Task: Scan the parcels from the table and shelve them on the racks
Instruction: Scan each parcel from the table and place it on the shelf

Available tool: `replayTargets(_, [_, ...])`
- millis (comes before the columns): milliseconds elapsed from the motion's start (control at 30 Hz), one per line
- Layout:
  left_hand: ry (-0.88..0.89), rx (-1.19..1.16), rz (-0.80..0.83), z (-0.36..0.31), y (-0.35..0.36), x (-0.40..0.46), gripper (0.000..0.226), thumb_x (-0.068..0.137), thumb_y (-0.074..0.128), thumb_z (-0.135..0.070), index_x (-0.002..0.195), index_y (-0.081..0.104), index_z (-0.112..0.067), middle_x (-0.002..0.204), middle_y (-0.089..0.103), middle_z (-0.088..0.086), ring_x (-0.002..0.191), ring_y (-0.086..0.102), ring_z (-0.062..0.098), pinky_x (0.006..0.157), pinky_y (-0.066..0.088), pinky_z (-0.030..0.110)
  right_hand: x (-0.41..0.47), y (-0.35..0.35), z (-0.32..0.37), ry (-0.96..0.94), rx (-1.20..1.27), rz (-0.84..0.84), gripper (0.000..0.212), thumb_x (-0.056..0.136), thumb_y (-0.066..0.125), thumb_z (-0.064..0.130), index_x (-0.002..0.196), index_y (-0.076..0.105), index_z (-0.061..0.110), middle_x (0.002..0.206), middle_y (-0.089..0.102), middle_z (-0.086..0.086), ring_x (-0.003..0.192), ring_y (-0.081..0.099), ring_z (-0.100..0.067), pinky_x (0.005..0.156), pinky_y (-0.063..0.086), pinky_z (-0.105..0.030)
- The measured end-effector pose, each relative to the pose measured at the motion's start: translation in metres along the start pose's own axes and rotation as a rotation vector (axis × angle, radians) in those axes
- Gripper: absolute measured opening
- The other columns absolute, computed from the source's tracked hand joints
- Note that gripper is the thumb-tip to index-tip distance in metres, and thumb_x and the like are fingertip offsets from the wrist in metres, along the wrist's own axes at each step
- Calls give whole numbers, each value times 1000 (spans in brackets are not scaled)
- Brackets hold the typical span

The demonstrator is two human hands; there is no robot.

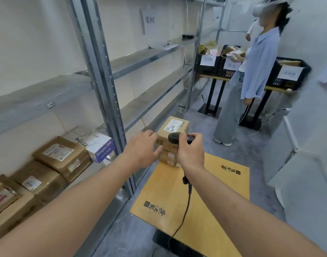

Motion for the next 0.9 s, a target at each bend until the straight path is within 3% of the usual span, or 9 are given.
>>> replayTargets(100, [-1, -3, 19, -18, 17, 28, 52, 102, 45, -55, 142, 52, -22, 142, 56, 0, 126, 56, 25, 101, 51, 44, 30, -18, -14, 20, -7, 0, 25, 104, 48, 52, 116, 46, 30, 103, 65, 8, 89, 70, -18, 64, 57, -33])
replayTargets(267, [32, 36, 67, -34, 44, 71, 50, 100, 42, -56, 135, 54, -23, 135, 58, 0, 120, 57, 25, 99, 50, 43, 81, -28, -33, 66, -14, -27, 28, 101, 47, 57, 114, 47, 31, 100, 63, 14, 92, 72, -18, 86, 61, -53])
replayTargets(667, [129, -19, 191, 4, 110, 189, 59, 105, 43, -51, 156, 39, -21, 150, 50, 1, 129, 53, 27, 103, 47, 42, 186, 21, -63, 216, -70, -118, 28, 101, 48, 55, 113, 47, 30, 98, 65, 14, 89, 71, -17, 83, 61, -53])
replayTargets(800, [155, -47, 260, 35, 139, 228, 60, 104, 44, -51, 156, 38, -22, 150, 48, 2, 128, 53, 31, 104, 46, 45, 217, 53, -71, 262, -128, -150, 29, 101, 47, 55, 115, 46, 30, 100, 62, 17, 93, 72, -19, 83, 57, -46])
replayTargets(900, [152, -95, 301, 55, 158, 253, 58, 104, 45, -46, 156, 38, -21, 150, 45, 5, 127, 52, 34, 104, 46, 47, 237, 77, -82, 305, -159, -172, 30, 100, 45, 58, 115, 44, 32, 99, 62, 16, 92, 72, -20, 84, 58, -49])
Point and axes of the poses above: each hand's wrist, its own x-axis towards the middle knuckle, its own y-axis out of the palm, z = x × y, the point moved 3 cm from there along x, towards the middle knuckle
